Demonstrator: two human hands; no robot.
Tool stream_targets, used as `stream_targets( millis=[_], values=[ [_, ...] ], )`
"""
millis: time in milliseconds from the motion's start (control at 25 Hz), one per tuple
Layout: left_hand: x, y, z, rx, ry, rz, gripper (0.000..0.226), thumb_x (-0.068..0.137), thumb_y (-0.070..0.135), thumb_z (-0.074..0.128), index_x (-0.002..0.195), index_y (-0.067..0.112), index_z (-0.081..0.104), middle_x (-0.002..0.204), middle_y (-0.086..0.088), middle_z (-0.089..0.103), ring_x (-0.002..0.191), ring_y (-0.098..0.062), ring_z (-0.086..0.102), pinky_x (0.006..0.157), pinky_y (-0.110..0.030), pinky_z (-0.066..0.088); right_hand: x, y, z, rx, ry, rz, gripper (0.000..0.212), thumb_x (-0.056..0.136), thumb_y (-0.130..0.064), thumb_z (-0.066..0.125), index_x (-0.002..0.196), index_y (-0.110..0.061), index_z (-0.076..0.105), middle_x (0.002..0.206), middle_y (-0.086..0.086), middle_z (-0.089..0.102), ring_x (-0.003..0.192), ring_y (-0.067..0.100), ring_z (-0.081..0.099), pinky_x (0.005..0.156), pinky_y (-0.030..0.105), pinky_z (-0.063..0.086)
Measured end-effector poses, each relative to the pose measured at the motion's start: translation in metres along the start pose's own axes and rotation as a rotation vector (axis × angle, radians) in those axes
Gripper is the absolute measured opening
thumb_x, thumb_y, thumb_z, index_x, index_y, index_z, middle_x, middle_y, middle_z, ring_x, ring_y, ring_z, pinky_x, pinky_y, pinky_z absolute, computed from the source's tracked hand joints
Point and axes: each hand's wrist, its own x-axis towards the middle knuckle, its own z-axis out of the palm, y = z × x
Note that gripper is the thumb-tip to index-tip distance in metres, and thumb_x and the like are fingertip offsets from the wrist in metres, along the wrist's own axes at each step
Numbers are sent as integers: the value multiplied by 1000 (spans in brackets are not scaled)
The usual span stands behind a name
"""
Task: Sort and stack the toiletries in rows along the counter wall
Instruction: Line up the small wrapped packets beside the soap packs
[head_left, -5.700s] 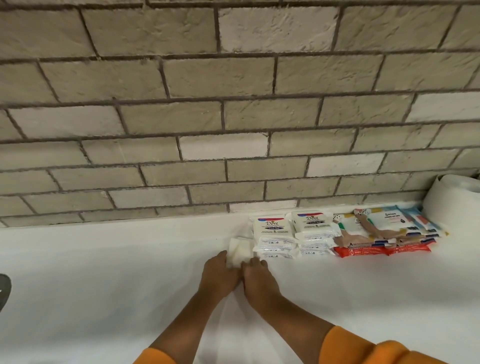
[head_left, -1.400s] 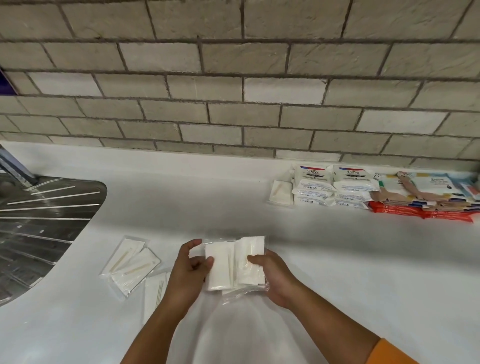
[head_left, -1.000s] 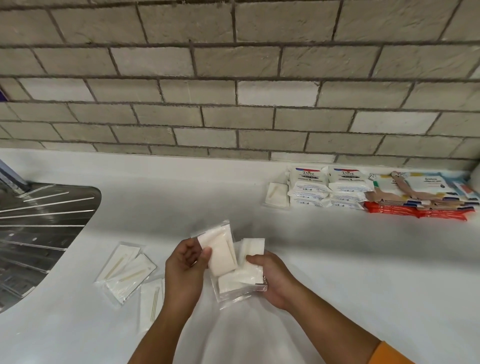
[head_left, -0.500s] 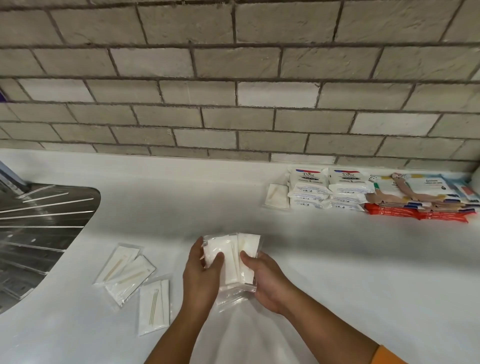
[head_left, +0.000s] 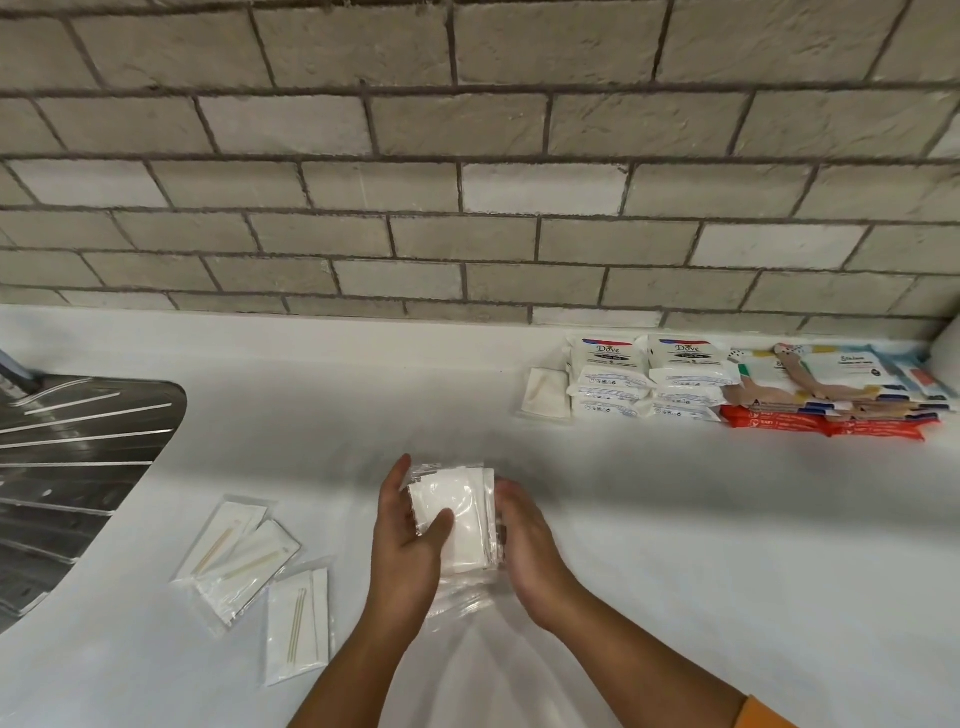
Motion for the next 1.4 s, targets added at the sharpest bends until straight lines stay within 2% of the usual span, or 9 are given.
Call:
stream_targets(
  millis=[160,320,560,640,760,920,1160,1280,1400],
  values=[
    [4,2,0,-44,-20,-25,80,89,-15,58,148,35,37,122,-2,68,102,-11,69,81,-24,57,5,6,1,-95,154,-110,34,102,-6,51,114,-38,56,84,7,65,69,7,61,67,19,51],
    [8,1,6,-7,-71,-2,83,85,-20,50,143,38,39,128,4,65,111,-15,66,97,-40,54,4,6,6,-147,155,-188,32,107,-9,45,119,-31,66,110,-8,75,99,5,70,90,26,56],
    [20,7,15,75,-94,-47,73,86,-12,52,133,42,40,118,0,65,99,-17,70,82,-37,61,13,10,-1,-246,20,-227,44,103,-4,46,134,-28,66,113,-6,77,103,14,73,94,36,58],
    [25,8,17,86,-110,-68,74,87,-10,54,135,44,39,118,2,65,102,-16,69,88,-39,59,16,8,-4,-223,24,-202,48,99,3,48,130,-28,68,106,-2,78,95,16,75,87,33,60],
    [33,2,23,60,-114,-142,68,89,4,64,140,39,34,119,3,65,106,-16,68,96,-41,56,22,-1,-9,-130,137,-173,41,98,7,54,126,-21,65,103,-6,73,85,-4,70,75,13,53],
    [45,-4,38,4,-154,-250,40,86,6,67,123,17,58,107,-7,75,95,-24,75,83,-48,62,52,-6,-19,-125,271,-117,39,97,-2,60,130,-22,58,106,-2,68,89,3,67,78,14,52],
    [107,-5,64,195,-99,-185,34,85,5,61,116,17,63,104,-6,73,94,-26,71,87,-48,60,103,-26,-53,-449,146,-16,37,95,-20,58,131,-24,60,114,-3,68,100,16,67,87,31,54],
    [148,-5,82,326,-19,-195,45,86,5,56,130,14,56,122,-9,65,105,-29,64,92,-45,57,130,-26,-76,-904,153,-137,45,95,-17,55,140,-19,56,138,4,58,127,21,55,105,33,46],
    [178,0,100,480,-12,-165,49,89,7,49,138,11,50,133,-11,60,119,-33,59,98,-37,52,148,-25,-86,-1290,43,-229,55,94,-17,50,149,-21,45,153,1,41,140,25,38,106,42,48]
  ],
)
